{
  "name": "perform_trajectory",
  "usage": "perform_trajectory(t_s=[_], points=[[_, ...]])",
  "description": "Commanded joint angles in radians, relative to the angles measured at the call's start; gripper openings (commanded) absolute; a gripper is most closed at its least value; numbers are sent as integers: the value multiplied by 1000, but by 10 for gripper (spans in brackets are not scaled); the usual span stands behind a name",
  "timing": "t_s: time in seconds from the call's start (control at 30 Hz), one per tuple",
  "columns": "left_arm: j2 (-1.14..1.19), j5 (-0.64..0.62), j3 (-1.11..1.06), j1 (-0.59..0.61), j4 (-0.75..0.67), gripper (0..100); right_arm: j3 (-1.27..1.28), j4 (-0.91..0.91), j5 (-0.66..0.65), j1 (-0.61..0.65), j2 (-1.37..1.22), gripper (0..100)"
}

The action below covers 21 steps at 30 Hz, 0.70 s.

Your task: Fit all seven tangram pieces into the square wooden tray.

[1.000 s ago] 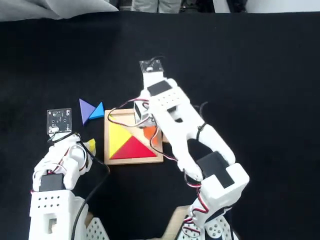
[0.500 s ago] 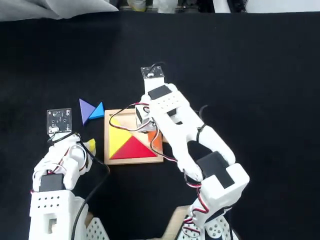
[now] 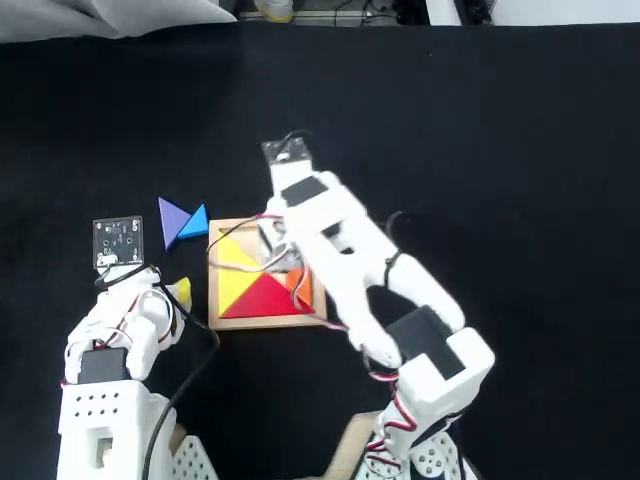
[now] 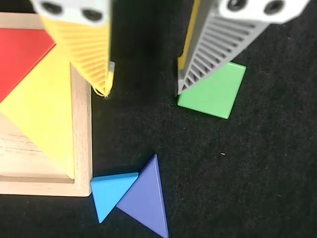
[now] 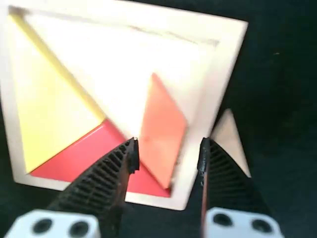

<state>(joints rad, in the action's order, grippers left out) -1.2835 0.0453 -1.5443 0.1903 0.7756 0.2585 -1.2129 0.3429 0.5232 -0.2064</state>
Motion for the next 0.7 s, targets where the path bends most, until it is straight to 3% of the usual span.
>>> perform_trajectory(t_s=[0.0, 0.07, 0.2, 0.33, 0.67], points=[[-12, -2, 10, -12, -20, 212, -137, -40, -170, -44, 21, 118], [-12, -2, 10, -10, -20, 212, -179, -28, -290, -28, 12, 21], [-12, -2, 10, -8, -20, 212, -202, 71, -453, -14, -12, 22], [-12, -2, 10, -8, -20, 212, -202, 157, -466, -15, -81, 11], [-12, -2, 10, -10, -20, 212, -320, 143, -466, -17, -268, 11]])
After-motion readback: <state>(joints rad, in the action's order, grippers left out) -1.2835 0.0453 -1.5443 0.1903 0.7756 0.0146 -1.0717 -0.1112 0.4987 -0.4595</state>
